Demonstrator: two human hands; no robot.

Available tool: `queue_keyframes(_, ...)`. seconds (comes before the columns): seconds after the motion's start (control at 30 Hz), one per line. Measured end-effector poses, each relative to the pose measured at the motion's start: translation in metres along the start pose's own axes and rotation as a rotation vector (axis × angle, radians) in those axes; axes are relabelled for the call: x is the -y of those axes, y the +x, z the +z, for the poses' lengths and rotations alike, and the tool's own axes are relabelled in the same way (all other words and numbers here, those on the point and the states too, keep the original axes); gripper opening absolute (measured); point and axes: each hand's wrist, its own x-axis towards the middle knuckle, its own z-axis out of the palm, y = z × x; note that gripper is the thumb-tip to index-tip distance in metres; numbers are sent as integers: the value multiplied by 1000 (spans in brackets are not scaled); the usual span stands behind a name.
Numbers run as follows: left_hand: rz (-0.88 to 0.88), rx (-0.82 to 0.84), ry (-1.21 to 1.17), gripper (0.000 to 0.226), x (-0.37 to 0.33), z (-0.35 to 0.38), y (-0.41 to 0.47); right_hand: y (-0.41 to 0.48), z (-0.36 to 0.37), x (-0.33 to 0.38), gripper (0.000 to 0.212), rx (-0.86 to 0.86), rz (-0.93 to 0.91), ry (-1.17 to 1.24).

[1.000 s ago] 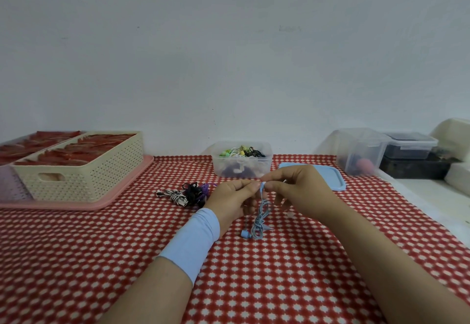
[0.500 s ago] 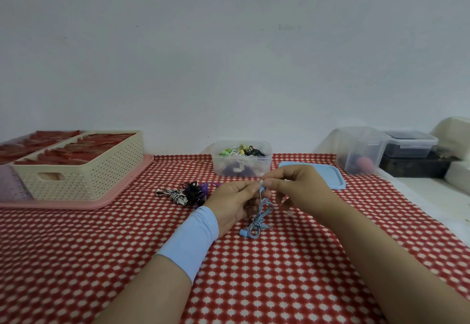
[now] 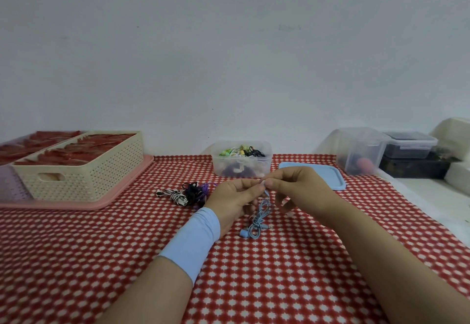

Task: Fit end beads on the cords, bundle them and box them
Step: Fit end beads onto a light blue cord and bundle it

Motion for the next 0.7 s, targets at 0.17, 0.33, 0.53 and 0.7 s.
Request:
queue_keyframes(0.17, 118, -78, 183, 14, -2, 0, -3, -1, 0, 1, 10, 0, 37, 92)
queue_keyframes(0.33, 198, -137, 306, 18, -5, 1, -6, 0, 0, 0, 7, -16, 7, -2)
queue_keyframes(0.53, 258, -173, 411, 17, -8, -5, -5, 1, -7, 4, 13, -54, 45, 26)
queue_keyframes(0.7, 231, -228, 711, 6, -7, -20, 0, 6, -39, -9, 12, -187, 46, -390)
